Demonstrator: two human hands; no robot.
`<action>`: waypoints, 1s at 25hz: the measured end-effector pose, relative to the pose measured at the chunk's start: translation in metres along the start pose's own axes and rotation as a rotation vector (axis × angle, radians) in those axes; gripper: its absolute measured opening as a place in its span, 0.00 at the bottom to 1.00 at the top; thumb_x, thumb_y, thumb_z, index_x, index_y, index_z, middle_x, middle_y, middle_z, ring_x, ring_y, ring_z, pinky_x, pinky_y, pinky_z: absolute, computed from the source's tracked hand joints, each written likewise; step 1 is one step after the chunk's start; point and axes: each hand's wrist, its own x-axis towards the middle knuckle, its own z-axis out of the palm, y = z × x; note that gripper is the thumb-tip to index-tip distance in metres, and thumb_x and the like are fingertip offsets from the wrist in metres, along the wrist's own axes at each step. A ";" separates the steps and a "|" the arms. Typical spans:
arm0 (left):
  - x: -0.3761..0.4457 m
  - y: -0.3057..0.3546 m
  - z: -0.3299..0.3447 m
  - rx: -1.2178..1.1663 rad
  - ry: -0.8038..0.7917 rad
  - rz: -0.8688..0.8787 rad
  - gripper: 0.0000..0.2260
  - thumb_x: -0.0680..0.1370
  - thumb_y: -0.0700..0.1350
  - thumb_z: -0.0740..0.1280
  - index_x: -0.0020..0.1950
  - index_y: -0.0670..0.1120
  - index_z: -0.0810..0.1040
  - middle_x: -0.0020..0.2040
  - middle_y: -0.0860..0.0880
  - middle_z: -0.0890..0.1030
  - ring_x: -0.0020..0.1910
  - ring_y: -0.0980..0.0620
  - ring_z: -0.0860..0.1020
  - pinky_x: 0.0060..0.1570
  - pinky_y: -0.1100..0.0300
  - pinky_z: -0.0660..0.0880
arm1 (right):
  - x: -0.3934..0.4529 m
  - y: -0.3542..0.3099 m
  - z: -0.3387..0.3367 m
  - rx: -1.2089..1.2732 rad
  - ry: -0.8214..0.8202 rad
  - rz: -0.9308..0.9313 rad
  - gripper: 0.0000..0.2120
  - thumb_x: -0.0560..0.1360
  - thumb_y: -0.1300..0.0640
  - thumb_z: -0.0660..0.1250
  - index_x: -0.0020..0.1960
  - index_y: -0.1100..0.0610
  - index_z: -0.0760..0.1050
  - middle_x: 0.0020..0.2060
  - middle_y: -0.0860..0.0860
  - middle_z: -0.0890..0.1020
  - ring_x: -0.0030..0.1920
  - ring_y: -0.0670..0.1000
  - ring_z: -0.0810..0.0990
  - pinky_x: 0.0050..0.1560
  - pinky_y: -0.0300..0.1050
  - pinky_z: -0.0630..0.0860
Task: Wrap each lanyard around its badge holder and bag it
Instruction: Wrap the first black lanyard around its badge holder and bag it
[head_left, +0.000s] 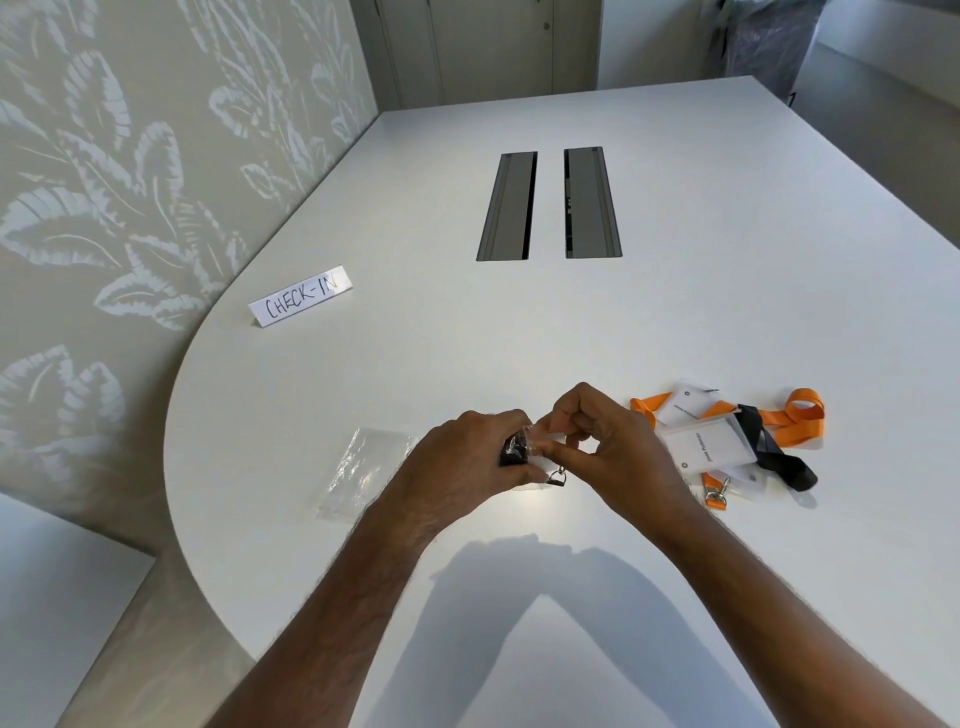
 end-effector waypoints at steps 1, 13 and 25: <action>0.000 -0.002 0.001 0.002 0.001 -0.004 0.17 0.73 0.67 0.73 0.46 0.57 0.72 0.34 0.55 0.79 0.33 0.54 0.77 0.33 0.59 0.69 | 0.001 -0.001 0.000 0.002 -0.003 -0.012 0.18 0.77 0.58 0.78 0.45 0.39 0.72 0.45 0.37 0.88 0.42 0.45 0.83 0.48 0.24 0.73; -0.001 -0.017 0.018 -0.359 -0.159 -0.021 0.19 0.68 0.59 0.79 0.55 0.57 0.80 0.45 0.55 0.87 0.42 0.52 0.85 0.47 0.44 0.83 | 0.002 0.006 0.012 0.052 -0.111 -0.021 0.09 0.73 0.52 0.75 0.45 0.46 0.74 0.41 0.46 0.82 0.39 0.46 0.77 0.41 0.37 0.75; 0.000 -0.031 0.037 -0.545 -0.127 -0.004 0.22 0.67 0.60 0.82 0.53 0.55 0.78 0.41 0.52 0.86 0.39 0.47 0.83 0.39 0.59 0.79 | 0.002 0.005 0.022 -0.016 -0.118 0.093 0.17 0.75 0.63 0.78 0.43 0.44 0.75 0.42 0.44 0.86 0.47 0.48 0.88 0.42 0.42 0.82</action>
